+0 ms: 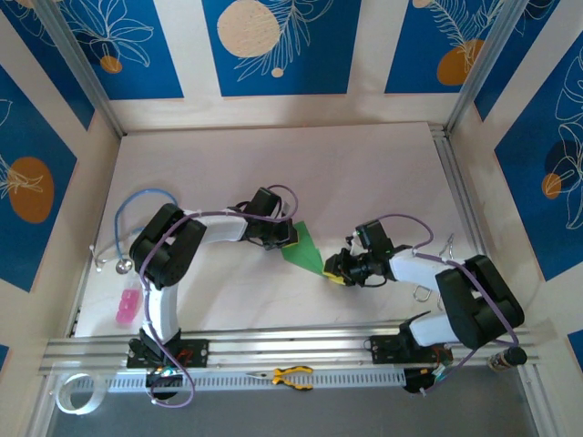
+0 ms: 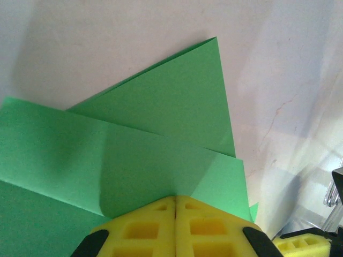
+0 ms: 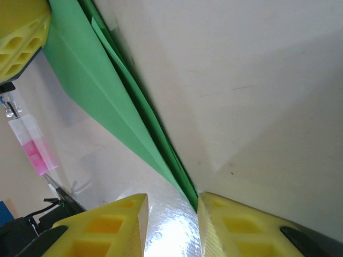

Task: Fold a paper plane with a square sheet of paper (pick it up from the middle)
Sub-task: Turn over the paper at the center of the table.

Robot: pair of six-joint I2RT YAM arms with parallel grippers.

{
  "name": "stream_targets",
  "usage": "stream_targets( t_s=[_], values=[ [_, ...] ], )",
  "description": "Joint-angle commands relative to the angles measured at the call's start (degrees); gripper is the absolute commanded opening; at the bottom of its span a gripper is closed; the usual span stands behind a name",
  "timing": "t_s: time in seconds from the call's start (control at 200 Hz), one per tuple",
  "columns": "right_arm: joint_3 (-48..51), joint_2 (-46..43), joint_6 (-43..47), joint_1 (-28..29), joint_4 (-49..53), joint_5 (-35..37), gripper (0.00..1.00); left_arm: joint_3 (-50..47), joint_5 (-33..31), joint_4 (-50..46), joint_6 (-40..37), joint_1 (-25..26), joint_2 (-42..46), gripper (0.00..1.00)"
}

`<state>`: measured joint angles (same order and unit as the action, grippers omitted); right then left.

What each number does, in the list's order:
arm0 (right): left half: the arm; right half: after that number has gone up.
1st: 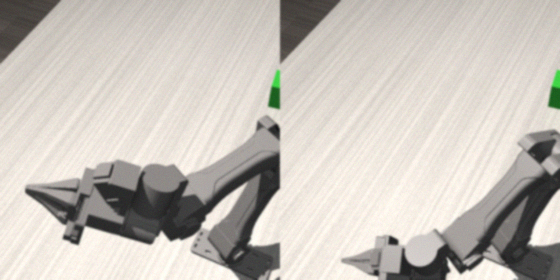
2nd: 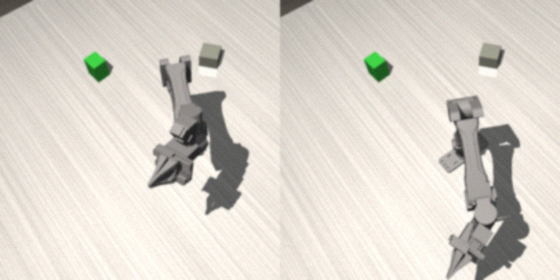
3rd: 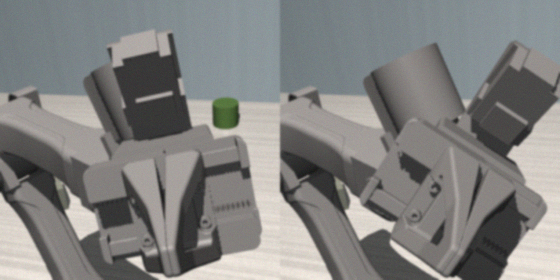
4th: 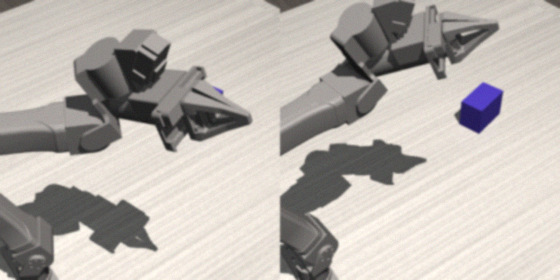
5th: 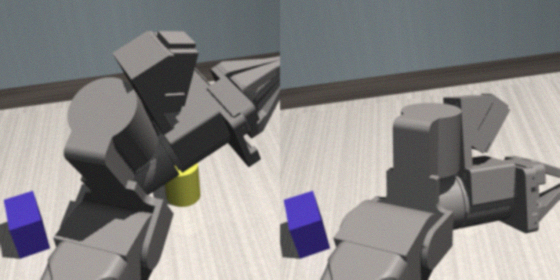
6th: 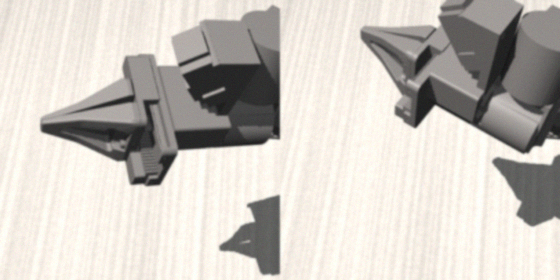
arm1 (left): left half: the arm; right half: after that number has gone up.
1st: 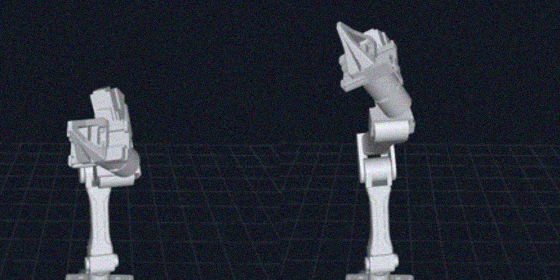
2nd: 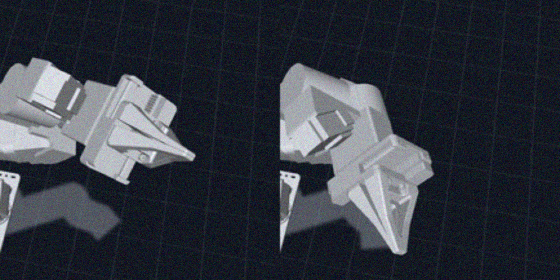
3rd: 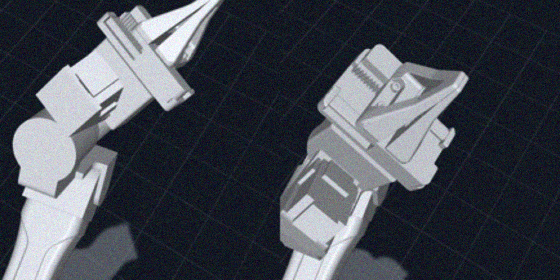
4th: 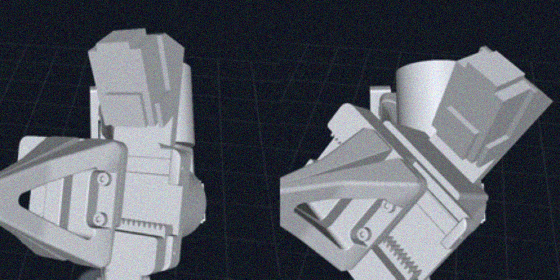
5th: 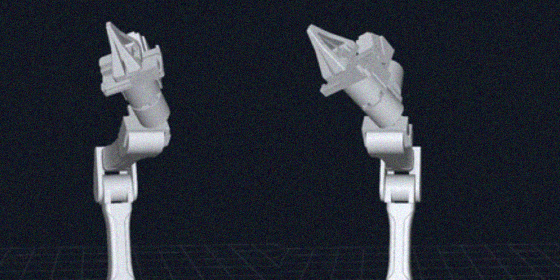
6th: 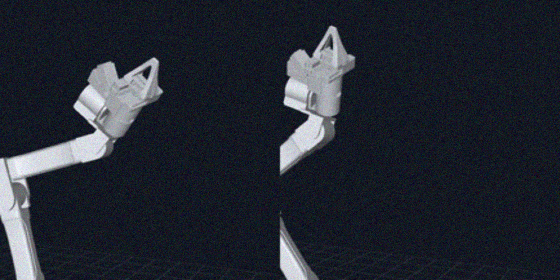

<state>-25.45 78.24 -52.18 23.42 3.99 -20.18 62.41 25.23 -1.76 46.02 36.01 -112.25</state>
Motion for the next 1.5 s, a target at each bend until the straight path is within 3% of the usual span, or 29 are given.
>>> stream_targets(
  t_s=[0.0,0.39,1.201,1.496],
  values=[
    [0.0,-1.9,1.6,-0.3,4.6,1.4,0.31,-0.8,-3.9,-6.4,-0.5,-1.0,-2.1,0.08],
    [0.2,1.6,0.9,0.2,-1.4,-4.1,0.3,-1.0,-3.9,-6.5,-0.4,-1.1,-1.9,0.08],
    [-0.9,3.6,0.0,-1.2,-10.6,-6.4,0.28,-1.0,-2.8,-4.9,0.5,-1.0,-1.5,0.08],
    [-1.3,4.1,2.1,-2.0,-10.7,-7.5,0.15,-1.1,-2.5,-4.5,0.9,-1.0,0.0,0.1]
  ],
)
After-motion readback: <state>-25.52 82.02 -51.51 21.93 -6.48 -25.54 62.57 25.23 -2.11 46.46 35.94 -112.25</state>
